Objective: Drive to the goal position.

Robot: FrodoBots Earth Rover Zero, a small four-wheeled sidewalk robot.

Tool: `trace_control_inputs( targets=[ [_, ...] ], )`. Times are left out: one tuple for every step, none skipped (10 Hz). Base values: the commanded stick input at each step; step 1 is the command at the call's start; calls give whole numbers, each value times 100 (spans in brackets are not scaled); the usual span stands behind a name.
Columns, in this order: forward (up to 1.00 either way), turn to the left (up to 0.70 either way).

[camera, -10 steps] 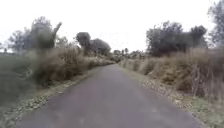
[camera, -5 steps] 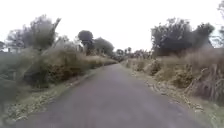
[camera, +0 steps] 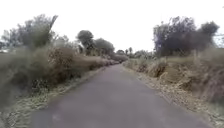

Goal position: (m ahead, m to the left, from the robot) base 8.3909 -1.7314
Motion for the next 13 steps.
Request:
trace_control_inputs(
  targets=[
    [85,0],
    [85,0],
    [85,0],
    [85,0],
    [85,0],
    [85,0],
    [85,0],
    [85,0],
    [85,0],
    [85,0],
    [85,0],
    [85,-1],
    [85,-12]
  ],
)
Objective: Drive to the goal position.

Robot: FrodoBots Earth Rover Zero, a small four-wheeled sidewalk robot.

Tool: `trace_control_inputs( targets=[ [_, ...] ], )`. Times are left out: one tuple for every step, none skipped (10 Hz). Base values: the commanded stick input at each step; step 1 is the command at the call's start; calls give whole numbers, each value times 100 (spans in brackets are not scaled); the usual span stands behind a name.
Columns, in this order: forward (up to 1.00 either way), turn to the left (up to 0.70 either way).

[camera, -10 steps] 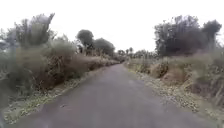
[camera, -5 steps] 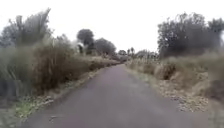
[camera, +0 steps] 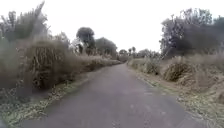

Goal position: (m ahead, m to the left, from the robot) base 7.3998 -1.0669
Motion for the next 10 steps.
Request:
trace_control_inputs(
  targets=[
    [85,-24],
    [85,-32],
    [85,-21],
    [85,-10],
    [85,0],
    [85,0],
    [85,0],
    [85,0],
    [85,0],
    [85,0]
  ],
)
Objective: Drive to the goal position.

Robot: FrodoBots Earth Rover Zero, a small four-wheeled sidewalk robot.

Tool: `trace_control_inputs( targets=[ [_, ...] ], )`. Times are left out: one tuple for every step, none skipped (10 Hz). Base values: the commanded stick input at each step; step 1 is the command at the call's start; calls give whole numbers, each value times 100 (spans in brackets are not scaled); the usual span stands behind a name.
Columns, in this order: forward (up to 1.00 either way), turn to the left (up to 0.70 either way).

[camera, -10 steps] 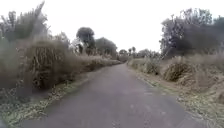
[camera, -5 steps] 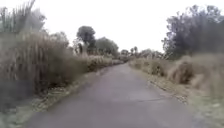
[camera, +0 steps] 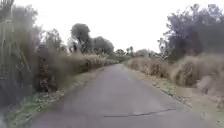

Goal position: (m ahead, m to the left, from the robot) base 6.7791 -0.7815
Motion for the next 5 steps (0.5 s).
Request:
trace_control_inputs(
  targets=[
    [85,0],
    [85,0],
    [85,0],
    [85,0],
    [85,0]
  ],
)
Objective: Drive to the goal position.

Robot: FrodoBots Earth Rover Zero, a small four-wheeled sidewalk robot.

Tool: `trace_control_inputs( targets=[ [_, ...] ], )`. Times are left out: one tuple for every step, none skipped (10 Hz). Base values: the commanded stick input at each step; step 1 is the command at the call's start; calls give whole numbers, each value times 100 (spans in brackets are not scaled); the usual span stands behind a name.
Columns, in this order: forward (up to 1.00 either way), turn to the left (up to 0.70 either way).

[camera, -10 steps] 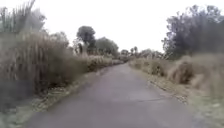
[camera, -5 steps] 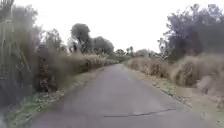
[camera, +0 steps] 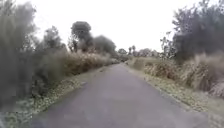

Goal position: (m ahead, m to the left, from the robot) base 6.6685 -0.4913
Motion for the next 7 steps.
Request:
trace_control_inputs(
  targets=[
    [85,0],
    [85,0],
    [85,0],
    [85,0],
    [85,-32],
    [85,-21],
    [85,-10]
  ],
)
